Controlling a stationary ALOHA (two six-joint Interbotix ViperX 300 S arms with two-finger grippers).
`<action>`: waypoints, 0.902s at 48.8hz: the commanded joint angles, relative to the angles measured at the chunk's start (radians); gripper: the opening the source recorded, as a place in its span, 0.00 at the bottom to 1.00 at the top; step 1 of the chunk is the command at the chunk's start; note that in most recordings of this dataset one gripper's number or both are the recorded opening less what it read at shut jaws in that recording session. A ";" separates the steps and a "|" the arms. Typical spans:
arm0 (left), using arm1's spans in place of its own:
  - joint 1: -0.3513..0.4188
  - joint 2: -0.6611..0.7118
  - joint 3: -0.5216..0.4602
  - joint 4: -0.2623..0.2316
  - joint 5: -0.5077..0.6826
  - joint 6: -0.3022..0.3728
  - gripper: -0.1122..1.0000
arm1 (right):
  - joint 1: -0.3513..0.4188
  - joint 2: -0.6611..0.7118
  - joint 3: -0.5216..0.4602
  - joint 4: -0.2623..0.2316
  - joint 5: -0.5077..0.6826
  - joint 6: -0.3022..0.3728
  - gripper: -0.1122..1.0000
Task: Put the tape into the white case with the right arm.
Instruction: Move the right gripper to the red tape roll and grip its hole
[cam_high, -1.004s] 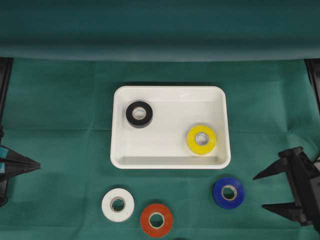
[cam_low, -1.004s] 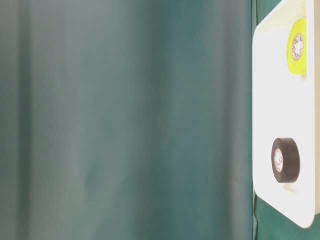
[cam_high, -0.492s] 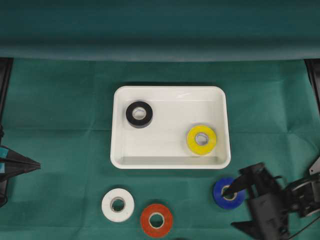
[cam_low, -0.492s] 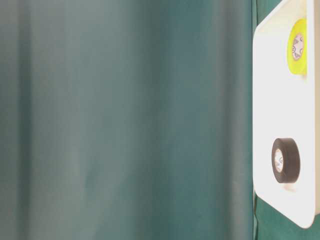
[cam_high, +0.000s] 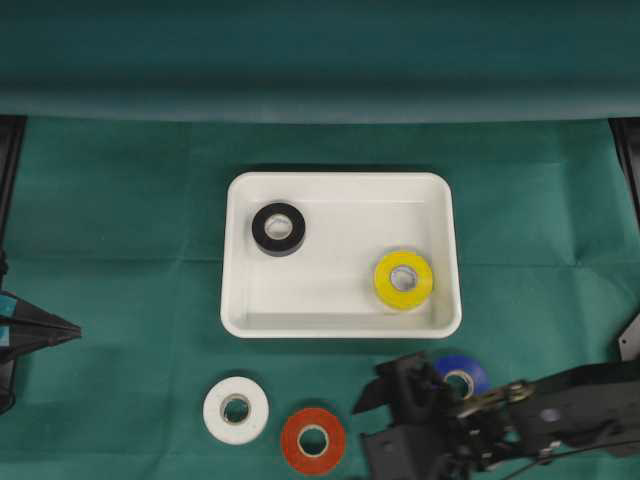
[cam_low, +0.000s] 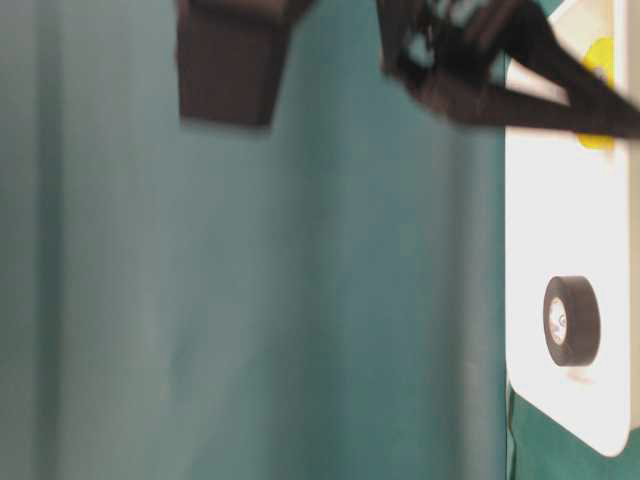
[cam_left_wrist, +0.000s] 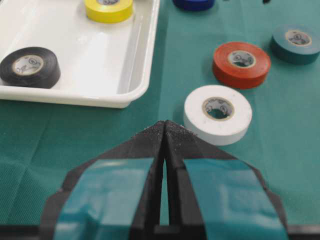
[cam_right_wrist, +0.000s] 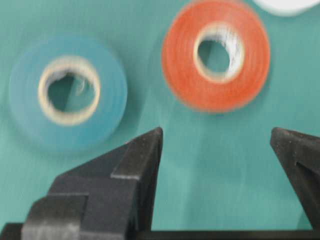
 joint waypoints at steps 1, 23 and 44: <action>0.002 0.009 -0.009 0.002 -0.011 0.000 0.10 | 0.003 0.032 -0.084 0.002 0.006 0.002 0.67; 0.002 0.009 -0.008 0.002 -0.014 0.000 0.10 | 0.015 0.190 -0.308 0.031 0.143 0.005 0.67; 0.003 0.009 -0.008 0.002 -0.012 0.000 0.10 | 0.029 0.229 -0.316 0.118 0.158 0.005 0.67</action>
